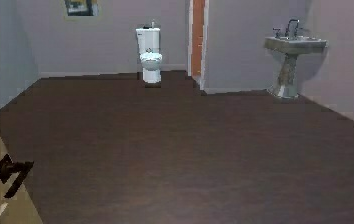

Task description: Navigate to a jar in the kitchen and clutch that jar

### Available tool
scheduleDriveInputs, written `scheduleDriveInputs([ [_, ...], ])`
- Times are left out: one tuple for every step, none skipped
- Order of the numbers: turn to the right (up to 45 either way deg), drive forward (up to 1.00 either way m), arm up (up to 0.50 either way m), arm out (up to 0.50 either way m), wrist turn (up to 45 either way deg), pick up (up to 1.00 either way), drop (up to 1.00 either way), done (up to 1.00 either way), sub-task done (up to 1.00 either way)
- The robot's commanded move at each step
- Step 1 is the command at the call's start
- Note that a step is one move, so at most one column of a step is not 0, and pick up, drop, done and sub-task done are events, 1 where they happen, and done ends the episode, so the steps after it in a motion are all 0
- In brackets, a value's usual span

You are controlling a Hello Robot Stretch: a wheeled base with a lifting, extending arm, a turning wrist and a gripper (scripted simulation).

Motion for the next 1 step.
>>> scheduleDriveInputs([
  [0.0, 1.00, 0.00, 0.00, 0.0, 0.00, 0.00, 0.00, 0.00],
])
